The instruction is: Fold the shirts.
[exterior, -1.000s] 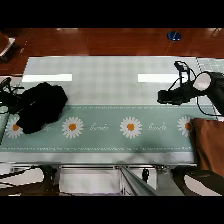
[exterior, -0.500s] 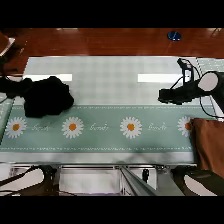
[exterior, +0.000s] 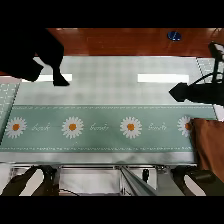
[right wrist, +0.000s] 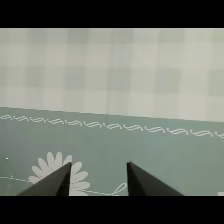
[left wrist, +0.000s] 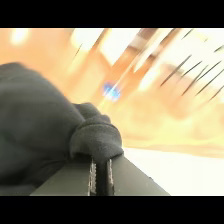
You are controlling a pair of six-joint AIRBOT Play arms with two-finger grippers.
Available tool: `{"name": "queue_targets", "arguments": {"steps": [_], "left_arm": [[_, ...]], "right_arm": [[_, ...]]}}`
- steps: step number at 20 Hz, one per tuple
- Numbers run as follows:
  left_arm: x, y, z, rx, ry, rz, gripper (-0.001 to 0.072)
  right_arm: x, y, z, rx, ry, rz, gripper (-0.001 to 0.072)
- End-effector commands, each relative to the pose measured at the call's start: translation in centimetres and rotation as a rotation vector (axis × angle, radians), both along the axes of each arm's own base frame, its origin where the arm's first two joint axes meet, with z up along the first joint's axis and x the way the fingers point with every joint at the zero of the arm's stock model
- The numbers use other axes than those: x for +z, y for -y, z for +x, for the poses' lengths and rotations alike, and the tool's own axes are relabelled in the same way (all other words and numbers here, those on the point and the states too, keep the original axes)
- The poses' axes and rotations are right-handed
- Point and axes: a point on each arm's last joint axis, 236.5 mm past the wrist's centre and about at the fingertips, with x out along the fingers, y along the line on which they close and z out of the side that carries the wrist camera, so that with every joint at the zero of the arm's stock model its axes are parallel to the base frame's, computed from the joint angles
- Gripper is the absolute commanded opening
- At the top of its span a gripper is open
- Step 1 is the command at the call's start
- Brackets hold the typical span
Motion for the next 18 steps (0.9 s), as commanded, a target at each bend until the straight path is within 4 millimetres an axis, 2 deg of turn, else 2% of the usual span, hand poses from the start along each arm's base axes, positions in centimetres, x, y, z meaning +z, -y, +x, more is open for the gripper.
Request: {"name": "queue_targets", "arguments": {"steps": [1, 2, 4, 6, 8, 11, 13, 14, 15, 18], "left_arm": [[7.4, 3.1, -4.8, -0.031, 0.223, -0.029, 0.0023], [8.3, 4.1, -6.0, -0.05, 0.254, -0.031, 0.0023], [8.3, 7.0, -7.9, -0.136, 0.263, -0.038, 0.0023], [6.2, 10.2, -8.6, -0.233, 0.225, -0.069, 0.0023], [2.9, 13.3, -8.2, -0.296, 0.175, -0.125, 0.0023], [-3.0, 17.9, -7.2, -0.313, 0.131, -0.134, 0.0022], [-6.8, 21.1, -7.4, -0.32, 0.12, -0.13, 0.0022], [-9.3, 23.0, -7.9, -0.342, 0.09, -0.125, 0.0022], [-12.5, 24.9, -8.4, -0.377, 0.036, -0.098, 0.0021], [-24.8, 30.3, -11.2, -0.493, -0.243, -0.003, 0.0022]], "right_arm": [[2.7, -0.2, -1.8, 0.009, 0.07, 0.022, 0.0407], [3.1, -0.2, -2.2, 0.01, 0.082, 0.024, 0.0407], [3.7, -0.1, -2.6, 0.011, 0.098, 0.025, 0.0407], [3.8, -0.2, -2.7, 0.013, 0.1, 0.032, 0.0407], [3.8, -0.3, -2.6, 0.01, 0.101, 0.035, 0.0407], [3.8, -0.3, -2.7, 0.008, 0.099, 0.037, 0.0407], [3.8, -0.2, -2.7, 0.007, 0.098, 0.037, 0.0407], [3.8, -0.2, -2.7, 0.007, 0.098, 0.037, 0.0407], [3.8, -0.2, -2.7, 0.006, 0.098, 0.038, 0.0407], [3.8, -0.2, -2.6, -0.007, 0.094, 0.044, 0.0407]]}}
